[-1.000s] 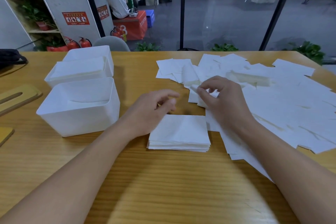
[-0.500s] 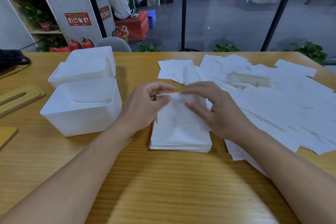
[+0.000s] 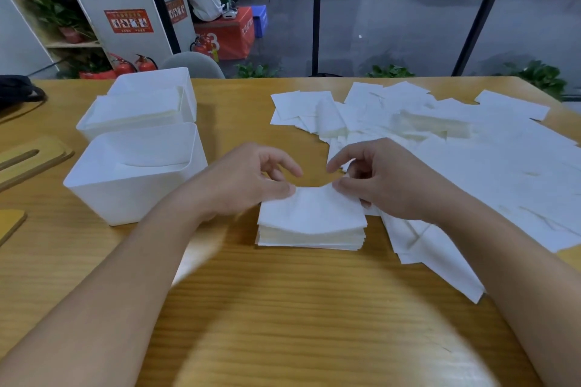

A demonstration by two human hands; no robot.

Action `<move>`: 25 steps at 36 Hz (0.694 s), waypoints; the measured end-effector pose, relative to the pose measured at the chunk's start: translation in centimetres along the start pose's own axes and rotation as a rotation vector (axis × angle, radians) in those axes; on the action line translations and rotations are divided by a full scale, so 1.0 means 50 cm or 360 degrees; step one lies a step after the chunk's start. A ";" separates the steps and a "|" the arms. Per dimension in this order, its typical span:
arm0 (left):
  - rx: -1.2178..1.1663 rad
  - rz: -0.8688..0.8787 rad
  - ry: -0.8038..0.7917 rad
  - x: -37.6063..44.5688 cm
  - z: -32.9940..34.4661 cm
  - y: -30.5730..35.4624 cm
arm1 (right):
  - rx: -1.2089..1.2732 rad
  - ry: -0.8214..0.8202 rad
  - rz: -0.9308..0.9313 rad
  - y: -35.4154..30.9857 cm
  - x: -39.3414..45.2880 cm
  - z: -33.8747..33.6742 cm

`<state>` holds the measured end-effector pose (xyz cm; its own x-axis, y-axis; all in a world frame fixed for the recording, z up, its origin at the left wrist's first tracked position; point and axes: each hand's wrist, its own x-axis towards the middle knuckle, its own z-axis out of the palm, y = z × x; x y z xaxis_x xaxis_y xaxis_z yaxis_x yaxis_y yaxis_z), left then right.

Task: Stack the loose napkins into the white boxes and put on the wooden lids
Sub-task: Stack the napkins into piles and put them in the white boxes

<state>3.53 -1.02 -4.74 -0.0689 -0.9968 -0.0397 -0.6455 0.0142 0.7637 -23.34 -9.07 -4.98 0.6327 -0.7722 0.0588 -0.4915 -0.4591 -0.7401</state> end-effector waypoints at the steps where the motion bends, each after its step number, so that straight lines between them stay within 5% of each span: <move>1: 0.0037 -0.0008 0.0007 0.000 0.003 0.000 | -0.0046 -0.0006 0.0004 0.004 0.001 0.004; 13: 0.0331 0.0023 0.0156 0.006 0.013 -0.015 | -0.0438 0.0075 -0.0045 0.005 0.000 0.011; 25: 0.0401 -0.0066 0.0160 -0.072 0.060 -0.030 | -0.0670 -0.0359 0.0077 -0.027 -0.015 0.020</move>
<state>2.46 2.79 -7.70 0.0291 -0.9996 0.0061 -0.8161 -0.0203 0.5776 -22.57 -7.42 -4.67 0.6944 -0.7037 -0.1502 -0.6937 -0.5991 -0.3999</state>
